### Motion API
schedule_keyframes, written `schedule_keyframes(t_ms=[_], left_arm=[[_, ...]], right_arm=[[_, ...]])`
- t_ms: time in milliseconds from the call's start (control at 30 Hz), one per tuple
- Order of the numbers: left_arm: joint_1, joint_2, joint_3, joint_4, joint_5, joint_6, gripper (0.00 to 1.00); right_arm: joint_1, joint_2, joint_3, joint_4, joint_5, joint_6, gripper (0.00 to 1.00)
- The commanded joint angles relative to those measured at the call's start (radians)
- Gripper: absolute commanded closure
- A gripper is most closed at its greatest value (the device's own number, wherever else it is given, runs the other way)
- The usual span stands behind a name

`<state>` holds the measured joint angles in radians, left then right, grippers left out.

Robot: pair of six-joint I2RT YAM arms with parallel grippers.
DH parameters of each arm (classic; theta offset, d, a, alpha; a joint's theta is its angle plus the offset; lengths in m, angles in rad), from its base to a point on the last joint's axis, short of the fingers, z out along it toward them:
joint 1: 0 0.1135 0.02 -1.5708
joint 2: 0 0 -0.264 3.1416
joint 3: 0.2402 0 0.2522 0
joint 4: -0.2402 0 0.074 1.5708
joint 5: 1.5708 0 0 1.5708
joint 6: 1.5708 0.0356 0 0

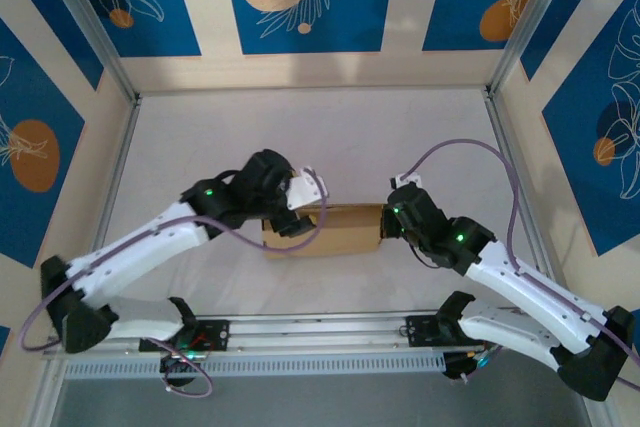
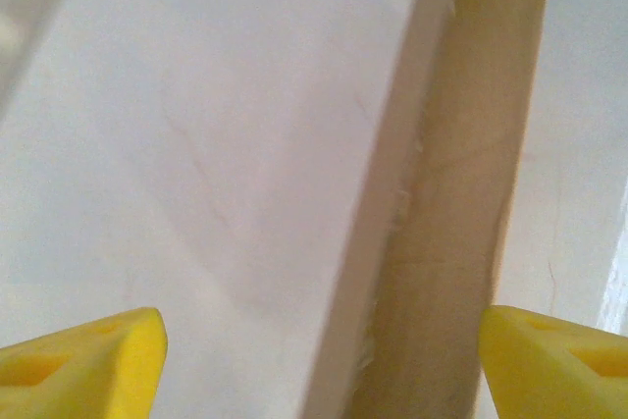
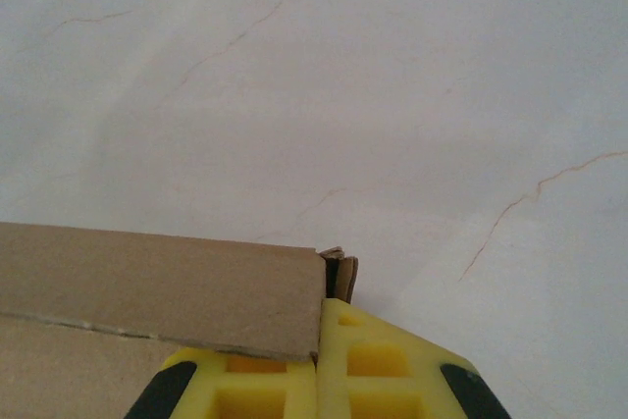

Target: Fold the paper box

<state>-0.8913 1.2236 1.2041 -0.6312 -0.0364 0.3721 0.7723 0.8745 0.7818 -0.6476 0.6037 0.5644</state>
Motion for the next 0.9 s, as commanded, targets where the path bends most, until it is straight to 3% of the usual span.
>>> schedule_keyframes(t_ms=[0, 100, 233, 333, 500, 767, 867], left_arm=[[0.011, -0.102, -0.012, 0.011, -0.091, -0.093, 0.18], [0.012, -0.17, -0.02, -0.052, -0.172, -0.148, 0.22], [0.014, -0.253, -0.032, -0.197, -0.162, -0.237, 0.28], [0.014, -0.275, -0.048, -0.277, -0.187, -0.265, 0.27], [0.021, -0.273, -0.108, -0.262, -0.278, -0.248, 0.23], [0.07, -0.184, -0.137, -0.222, -0.289, -0.252, 0.42], [0.114, -0.194, -0.156, -0.203, -0.275, -0.257, 0.55]], right_arm=[[-0.015, 0.027, 0.006, -0.073, 0.011, -0.058, 1.0], [-0.034, 0.044, 0.018, -0.06, -0.003, -0.1, 1.0], [-0.054, 0.064, 0.029, -0.05, -0.035, -0.12, 1.0], [-0.06, 0.075, 0.033, -0.043, -0.046, -0.127, 1.0], [-0.061, 0.072, 0.033, -0.041, -0.059, -0.125, 1.0], [-0.061, 0.062, 0.033, -0.055, -0.067, -0.116, 1.0], [-0.06, 0.057, 0.028, -0.053, -0.067, -0.113, 1.0]])
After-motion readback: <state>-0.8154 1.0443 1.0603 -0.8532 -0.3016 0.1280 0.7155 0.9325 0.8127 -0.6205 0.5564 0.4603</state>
